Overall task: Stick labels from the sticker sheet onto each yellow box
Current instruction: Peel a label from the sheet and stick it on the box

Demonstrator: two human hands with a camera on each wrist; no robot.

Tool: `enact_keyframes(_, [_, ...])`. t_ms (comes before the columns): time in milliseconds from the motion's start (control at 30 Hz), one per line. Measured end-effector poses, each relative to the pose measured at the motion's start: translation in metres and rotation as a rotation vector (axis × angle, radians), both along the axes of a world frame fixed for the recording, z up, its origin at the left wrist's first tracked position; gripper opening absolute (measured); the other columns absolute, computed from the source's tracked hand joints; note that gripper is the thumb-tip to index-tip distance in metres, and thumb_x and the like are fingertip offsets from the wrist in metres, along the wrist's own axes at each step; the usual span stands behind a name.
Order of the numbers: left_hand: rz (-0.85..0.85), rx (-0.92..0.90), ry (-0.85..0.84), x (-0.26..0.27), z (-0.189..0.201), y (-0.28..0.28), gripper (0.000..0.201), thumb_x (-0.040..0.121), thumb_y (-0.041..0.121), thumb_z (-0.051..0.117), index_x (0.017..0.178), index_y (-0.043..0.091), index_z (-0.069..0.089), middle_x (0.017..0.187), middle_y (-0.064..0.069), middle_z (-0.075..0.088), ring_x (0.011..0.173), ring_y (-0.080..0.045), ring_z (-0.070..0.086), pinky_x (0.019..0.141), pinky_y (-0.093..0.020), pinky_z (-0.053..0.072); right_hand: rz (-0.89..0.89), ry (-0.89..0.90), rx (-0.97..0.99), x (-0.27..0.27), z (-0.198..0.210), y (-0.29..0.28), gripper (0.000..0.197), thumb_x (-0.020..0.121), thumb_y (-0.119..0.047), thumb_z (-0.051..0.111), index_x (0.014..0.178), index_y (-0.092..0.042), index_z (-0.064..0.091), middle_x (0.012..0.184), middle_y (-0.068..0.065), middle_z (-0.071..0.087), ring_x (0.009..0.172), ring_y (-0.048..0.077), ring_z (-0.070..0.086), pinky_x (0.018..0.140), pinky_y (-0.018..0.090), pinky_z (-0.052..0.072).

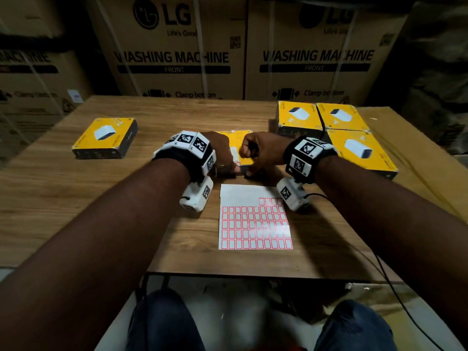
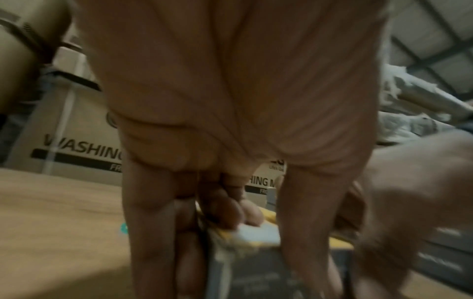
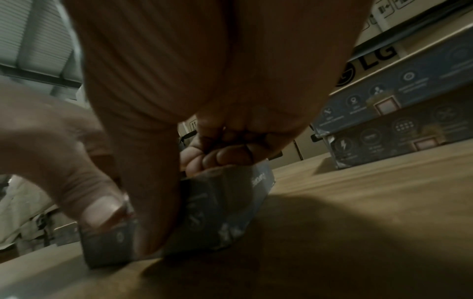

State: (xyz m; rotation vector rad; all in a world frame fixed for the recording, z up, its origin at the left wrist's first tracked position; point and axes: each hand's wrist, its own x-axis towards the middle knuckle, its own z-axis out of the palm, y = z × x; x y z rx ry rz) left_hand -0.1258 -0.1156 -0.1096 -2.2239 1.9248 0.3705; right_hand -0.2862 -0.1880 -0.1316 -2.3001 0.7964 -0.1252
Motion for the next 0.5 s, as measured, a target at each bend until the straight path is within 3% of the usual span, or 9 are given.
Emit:
enact_keyframes(67, [-0.018,0.051,0.055,0.007,0.004,-0.002,0.051,0.069,0.053,0.080,0.103,0.016,0.068,0.089,0.001,0.063,0.083,-0.016,0.056,0.072,-0.027,0.043,-0.003,0.000,0.004,-0.001,0.000,0.000,0.049,0.057,-0.011,0.092,0.084,-0.023,0.052,0.089,0.000,0.060,0.079,0.014,0.052,0.075,0.038,0.051])
enact_keyframes(133, [-0.020,0.092,0.100,0.013,0.006,-0.002,0.059,0.067,0.051,0.083,0.115,0.024,0.061,0.090,0.011,0.058,0.084,-0.010,0.055,0.071,-0.024,0.041,-0.006,0.005,0.007,-0.001,0.001,0.001,0.049,0.058,-0.012,0.091,0.085,-0.023,0.052,0.089,0.000,0.059,0.079,0.014,0.052,0.075,0.037,0.050])
enact_keyframes(200, [-0.006,0.119,0.119,0.014,0.006,-0.003,0.059,0.065,0.065,0.076,0.105,0.026,0.059,0.092,0.009,0.060,0.085,-0.010,0.056,0.073,-0.025,0.041,-0.002,0.012,0.004,-0.001,0.001,0.001,0.049,0.058,-0.013,0.091,0.086,-0.022,0.052,0.087,-0.002,0.058,0.078,0.012,0.051,0.072,0.033,0.049])
enact_keyframes(300, [0.030,0.112,0.093,0.009,0.001,-0.009,0.070,0.067,0.081,0.058,0.089,0.015,0.066,0.085,0.000,0.063,0.081,-0.018,0.057,0.074,-0.030,0.041,0.003,0.027,-0.023,-0.001,0.002,0.001,0.050,0.058,-0.015,0.092,0.089,-0.021,0.053,0.084,-0.005,0.057,0.076,0.011,0.050,0.069,0.029,0.047])
enact_keyframes(400, [0.031,0.081,0.053,0.004,-0.001,-0.011,0.063,0.070,0.079,0.059,0.072,0.016,0.061,0.070,-0.001,0.057,0.069,-0.019,0.052,0.068,-0.030,0.038,0.006,0.021,-0.021,-0.001,0.001,0.000,0.050,0.058,-0.015,0.092,0.089,-0.021,0.053,0.086,-0.003,0.058,0.077,0.012,0.051,0.069,0.030,0.047])
enact_keyframes(500, [0.040,0.093,0.068,0.006,0.000,-0.017,0.066,0.070,0.075,0.064,0.080,0.011,0.068,0.075,-0.004,0.065,0.070,-0.019,0.056,0.068,-0.029,0.041,0.007,0.015,-0.013,-0.001,0.001,-0.001,0.049,0.058,-0.018,0.092,0.084,-0.024,0.051,0.084,-0.004,0.058,0.074,0.011,0.051,0.067,0.027,0.046])
